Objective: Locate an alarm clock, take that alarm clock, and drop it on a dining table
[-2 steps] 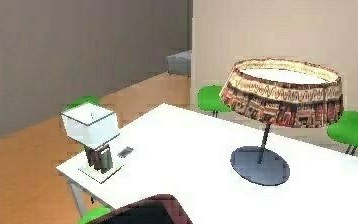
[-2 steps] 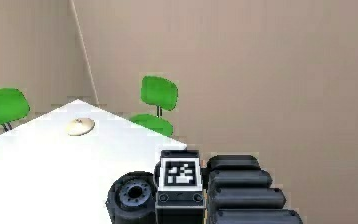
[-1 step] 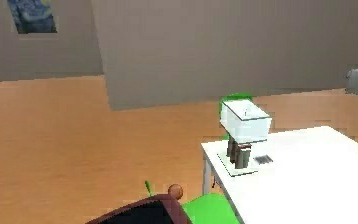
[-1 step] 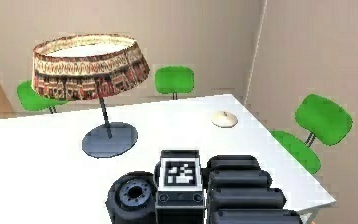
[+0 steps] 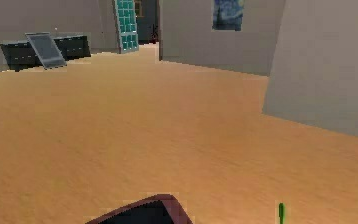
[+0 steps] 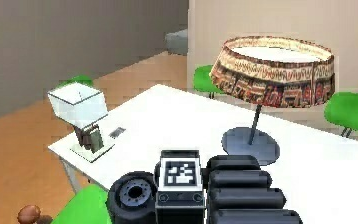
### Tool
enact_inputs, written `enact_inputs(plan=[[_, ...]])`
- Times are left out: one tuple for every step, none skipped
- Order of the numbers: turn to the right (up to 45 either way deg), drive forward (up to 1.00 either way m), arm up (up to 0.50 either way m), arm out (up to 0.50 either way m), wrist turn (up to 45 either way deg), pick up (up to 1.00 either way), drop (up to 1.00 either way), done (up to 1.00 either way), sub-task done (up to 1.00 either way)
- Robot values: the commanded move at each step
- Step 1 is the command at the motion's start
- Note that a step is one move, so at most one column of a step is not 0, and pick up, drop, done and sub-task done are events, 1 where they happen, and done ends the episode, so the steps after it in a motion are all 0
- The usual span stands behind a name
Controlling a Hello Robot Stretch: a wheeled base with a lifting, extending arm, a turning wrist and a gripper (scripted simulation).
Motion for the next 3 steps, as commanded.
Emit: enact_inputs(plan=[[-18.0, 0.0, 0.0, 0.0, 0.0, 0.0, 0.0, 0.0, 0.0], [45.0, 0.0, 0.0, 0.0, 0.0, 0.0, 0.0, 0.0, 0.0], [42.0, 0.0, 0.0, 0.0, 0.0, 0.0, 0.0, 0.0, 0.0]])
